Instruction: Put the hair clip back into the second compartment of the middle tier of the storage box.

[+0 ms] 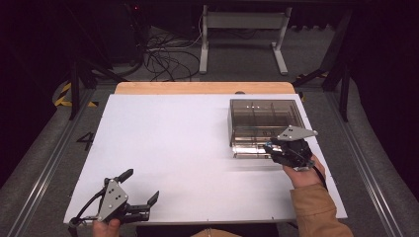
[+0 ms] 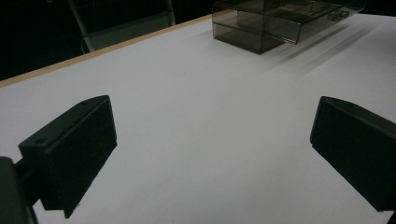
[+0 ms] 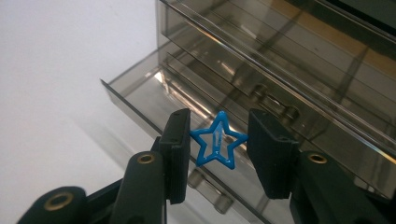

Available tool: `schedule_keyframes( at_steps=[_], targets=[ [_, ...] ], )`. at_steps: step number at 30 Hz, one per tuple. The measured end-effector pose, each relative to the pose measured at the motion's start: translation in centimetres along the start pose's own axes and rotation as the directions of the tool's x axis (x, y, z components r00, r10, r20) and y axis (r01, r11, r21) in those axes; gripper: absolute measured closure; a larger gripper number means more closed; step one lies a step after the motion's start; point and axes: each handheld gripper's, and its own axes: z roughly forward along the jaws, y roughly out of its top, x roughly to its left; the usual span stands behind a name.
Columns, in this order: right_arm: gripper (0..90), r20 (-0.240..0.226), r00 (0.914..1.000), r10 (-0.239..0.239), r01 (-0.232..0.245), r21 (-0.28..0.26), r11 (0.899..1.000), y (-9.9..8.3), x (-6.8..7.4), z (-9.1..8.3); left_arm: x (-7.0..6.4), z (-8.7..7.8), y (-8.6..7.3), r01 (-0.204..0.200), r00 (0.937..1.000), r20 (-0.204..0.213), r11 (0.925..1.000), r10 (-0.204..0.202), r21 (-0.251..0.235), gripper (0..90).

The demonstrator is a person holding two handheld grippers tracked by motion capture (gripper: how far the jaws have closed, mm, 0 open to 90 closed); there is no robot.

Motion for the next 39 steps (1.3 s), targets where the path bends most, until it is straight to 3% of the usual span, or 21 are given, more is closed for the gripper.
schedule_keyframes(
  at_steps=[11, 20, 39],
  targets=[
    [60.6, 0.007, 0.9985, 0.055, -0.055, 0.003, 0.998, -0.7, -1.2, 0.2, 0.0, 0.0, 0.0, 0.001, 1.0000, 0.001, 1.0000, -0.001, 0.002, 1.1],
    [60.5, 0.023, 0.9985, 0.049, -0.048, -0.040, 0.998, -0.8, -1.0, 0.0, 0.0, 0.0, 0.0, 0.006, 1.0000, 0.000, 1.0000, -0.006, 0.000, 1.1],
    [60.5, 0.034, 0.9976, 0.060, -0.061, 0.023, 0.998, -1.2, -1.0, 2.5, 0.0, 0.1, 0.0, 0.004, 1.0000, 0.002, 1.0000, -0.004, 0.003, 1.1]
  ],
)
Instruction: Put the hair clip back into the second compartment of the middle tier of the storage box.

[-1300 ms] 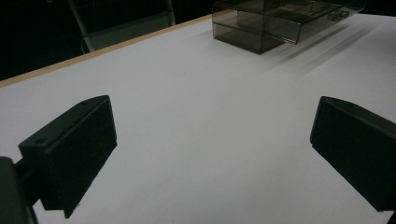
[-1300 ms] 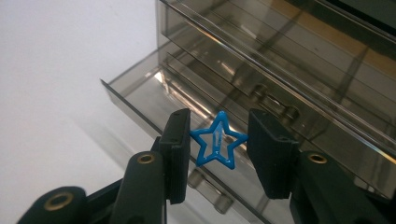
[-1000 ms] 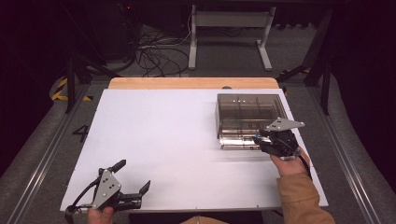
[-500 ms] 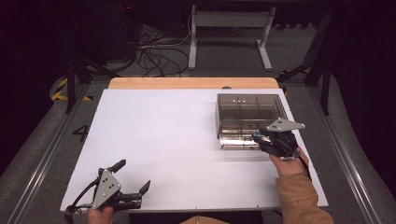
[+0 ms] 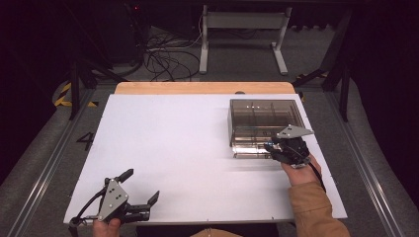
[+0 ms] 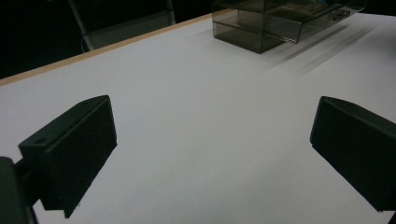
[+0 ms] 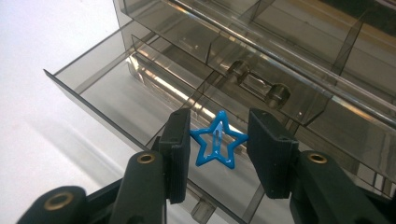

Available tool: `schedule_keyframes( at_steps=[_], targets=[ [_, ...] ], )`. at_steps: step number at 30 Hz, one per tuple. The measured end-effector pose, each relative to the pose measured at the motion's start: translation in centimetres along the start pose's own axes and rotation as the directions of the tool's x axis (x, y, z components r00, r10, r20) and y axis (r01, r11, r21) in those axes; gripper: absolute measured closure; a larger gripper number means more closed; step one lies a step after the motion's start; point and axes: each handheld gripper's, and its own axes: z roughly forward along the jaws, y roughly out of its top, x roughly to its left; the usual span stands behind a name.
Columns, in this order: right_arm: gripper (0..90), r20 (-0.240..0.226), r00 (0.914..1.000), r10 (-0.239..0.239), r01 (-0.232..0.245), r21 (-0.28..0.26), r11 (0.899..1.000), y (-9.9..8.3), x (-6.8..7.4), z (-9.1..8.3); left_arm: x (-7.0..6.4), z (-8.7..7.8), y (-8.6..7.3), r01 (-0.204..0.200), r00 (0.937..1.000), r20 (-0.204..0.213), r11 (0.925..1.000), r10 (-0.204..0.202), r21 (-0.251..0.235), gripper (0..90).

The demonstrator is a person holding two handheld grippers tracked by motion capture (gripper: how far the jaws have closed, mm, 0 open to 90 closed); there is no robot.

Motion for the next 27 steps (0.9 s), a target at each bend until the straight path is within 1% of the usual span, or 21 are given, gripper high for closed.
schedule_keyframes(
  at_steps=[15, 27],
  targets=[
    [60.5, 0.005, 1.0000, 0.005, -0.005, 0.040, 0.999, 0.2, 0.1, 1.6, 0.0, 0.0, 0.0, -0.003, 1.0000, 0.001, 1.0000, 0.003, 0.003, 1.1],
    [60.4, -0.001, 0.9998, 0.019, -0.019, 0.060, 0.998, 0.1, -0.2, 2.2, 0.0, 0.1, 0.0, -0.001, 1.0000, 0.000, 1.0000, 0.001, 0.005, 1.1]
  ],
)
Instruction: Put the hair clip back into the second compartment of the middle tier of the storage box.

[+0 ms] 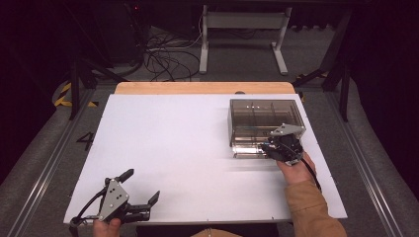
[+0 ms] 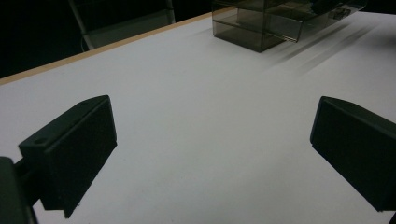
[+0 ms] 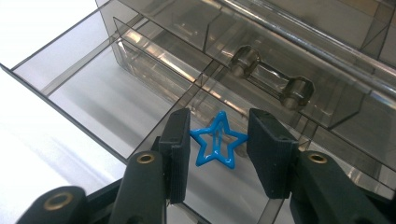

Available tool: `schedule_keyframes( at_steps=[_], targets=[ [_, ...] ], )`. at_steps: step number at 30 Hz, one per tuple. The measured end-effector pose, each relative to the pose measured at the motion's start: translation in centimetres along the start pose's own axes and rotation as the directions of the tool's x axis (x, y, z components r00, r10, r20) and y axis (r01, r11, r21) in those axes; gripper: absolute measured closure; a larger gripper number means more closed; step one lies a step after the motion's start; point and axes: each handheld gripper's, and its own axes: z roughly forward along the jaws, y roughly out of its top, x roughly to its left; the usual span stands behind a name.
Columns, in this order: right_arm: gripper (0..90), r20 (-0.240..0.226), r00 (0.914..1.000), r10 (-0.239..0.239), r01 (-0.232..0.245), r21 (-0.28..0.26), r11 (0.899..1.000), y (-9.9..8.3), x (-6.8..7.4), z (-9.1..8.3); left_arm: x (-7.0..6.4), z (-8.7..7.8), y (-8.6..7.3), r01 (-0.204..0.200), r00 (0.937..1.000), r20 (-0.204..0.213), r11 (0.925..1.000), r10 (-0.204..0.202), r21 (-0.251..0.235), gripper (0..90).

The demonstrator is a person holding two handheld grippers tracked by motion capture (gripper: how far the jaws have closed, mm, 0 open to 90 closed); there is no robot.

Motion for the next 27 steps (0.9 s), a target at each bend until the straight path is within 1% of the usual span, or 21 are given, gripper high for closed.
schedule_keyframes(
  at_steps=[10, 14, 18, 24, 27],
  targets=[
    [59.8, -0.003, 1.0000, 0.003, -0.003, 0.000, 1.000, 0.0, -0.1, 0.1, 0.0, 0.0, 0.0, 0.000, 1.0000, 0.000, 1.0000, 0.000, -0.001, 1.1],
    [55.9, -0.002, 1.0000, 0.003, -0.003, -0.004, 1.000, 0.0, -0.1, 0.0, 0.0, 0.0, 0.0, -0.002, 1.0000, -0.002, 1.0000, 0.002, -0.001, 1.1],
    [55.3, -0.006, 1.0000, 0.003, -0.003, -0.005, 1.000, 0.0, -0.1, 0.0, 0.0, 0.0, 0.0, -0.001, 1.0000, 0.000, 1.0000, 0.001, -0.003, 1.1],
    [54.8, -0.017, 0.9998, 0.005, -0.006, -0.016, 1.000, 0.1, 0.0, -0.5, 0.1, 0.0, 0.0, 0.001, 1.0000, -0.001, 1.0000, -0.001, -0.003, 1.1],
    [53.7, -0.018, 0.9998, 0.004, -0.005, -0.031, 1.000, 0.1, 0.0, -1.0, 0.1, 0.0, 0.0, 0.000, 1.0000, -0.001, 1.0000, 0.000, -0.004, 1.1]
  ],
)
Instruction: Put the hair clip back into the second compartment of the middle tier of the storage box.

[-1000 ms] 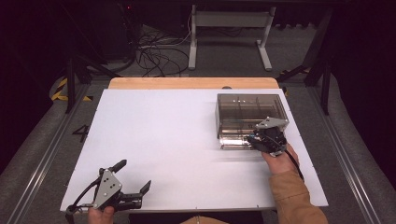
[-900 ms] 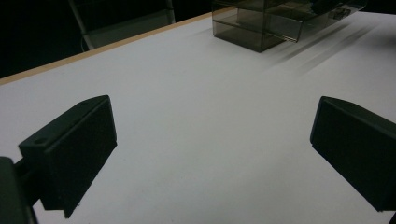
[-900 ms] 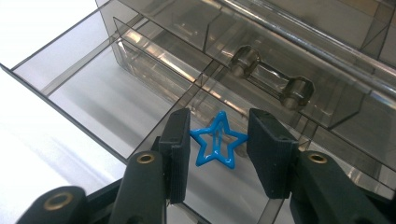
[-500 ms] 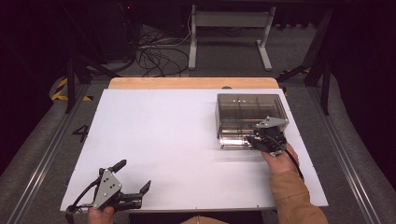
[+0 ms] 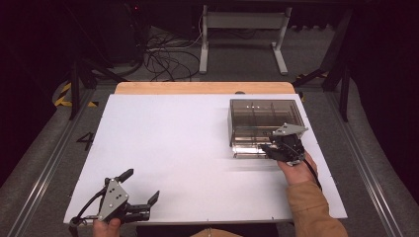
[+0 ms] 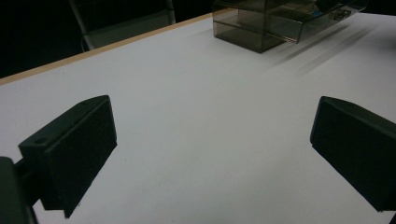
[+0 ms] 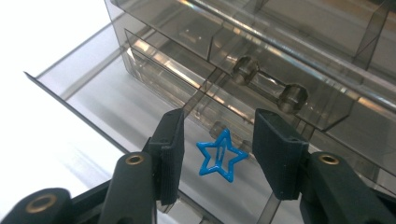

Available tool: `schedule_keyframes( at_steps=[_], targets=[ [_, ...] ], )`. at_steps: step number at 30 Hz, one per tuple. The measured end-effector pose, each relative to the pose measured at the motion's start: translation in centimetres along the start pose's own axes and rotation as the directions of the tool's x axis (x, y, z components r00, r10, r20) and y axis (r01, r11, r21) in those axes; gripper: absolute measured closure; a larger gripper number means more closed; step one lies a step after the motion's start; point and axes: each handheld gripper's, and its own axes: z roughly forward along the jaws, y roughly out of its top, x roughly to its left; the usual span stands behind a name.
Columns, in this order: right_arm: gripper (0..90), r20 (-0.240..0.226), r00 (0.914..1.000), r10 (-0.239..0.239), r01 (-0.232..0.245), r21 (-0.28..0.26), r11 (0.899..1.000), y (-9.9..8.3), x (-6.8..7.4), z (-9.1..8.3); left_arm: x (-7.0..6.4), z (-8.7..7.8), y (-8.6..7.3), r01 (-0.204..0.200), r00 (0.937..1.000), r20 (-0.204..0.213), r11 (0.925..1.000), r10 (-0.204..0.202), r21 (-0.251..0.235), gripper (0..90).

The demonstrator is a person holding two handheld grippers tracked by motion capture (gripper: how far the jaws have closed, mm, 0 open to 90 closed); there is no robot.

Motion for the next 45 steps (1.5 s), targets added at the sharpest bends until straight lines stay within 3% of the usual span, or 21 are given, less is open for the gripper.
schedule_keyframes(
  at_steps=[9, 18, 29, 38, 45],
  targets=[
    [52.3, -0.015, 0.9998, -0.011, 0.010, -0.054, 0.998, 0.6, 0.6, -1.8, 0.1, -0.1, 0.0, 0.006, 1.0000, -0.004, 1.0000, -0.006, 0.000, 1.1],
    [52.2, -0.024, 0.9996, -0.014, 0.012, -0.059, 0.998, 0.6, 0.7, -2.0, 0.0, -0.1, 0.0, 0.010, 0.9999, -0.004, 0.9999, -0.010, -0.001, 1.1],
    [49.8, -0.045, 0.9989, -0.014, 0.009, -0.103, 0.995, 0.8, 1.0, -3.3, 0.1, -0.2, 0.0, 0.006, 1.0000, -0.006, 1.0000, -0.006, -0.001, 1.1],
    [30.8, -0.111, 0.9927, -0.048, 0.028, -0.176, 0.984, 0.8, 1.6, -4.9, 0.1, -0.1, 0.0, 0.009, 0.9999, -0.006, 0.9999, -0.009, -0.005, 1.1],
    [11.6, -0.188, 0.9809, -0.050, 0.013, -0.193, 0.981, 0.7, 2.0, -5.5, 0.1, -0.2, 0.0, 0.015, 0.9999, -0.006, 0.9999, -0.015, -0.006, 1.1]
  ],
)
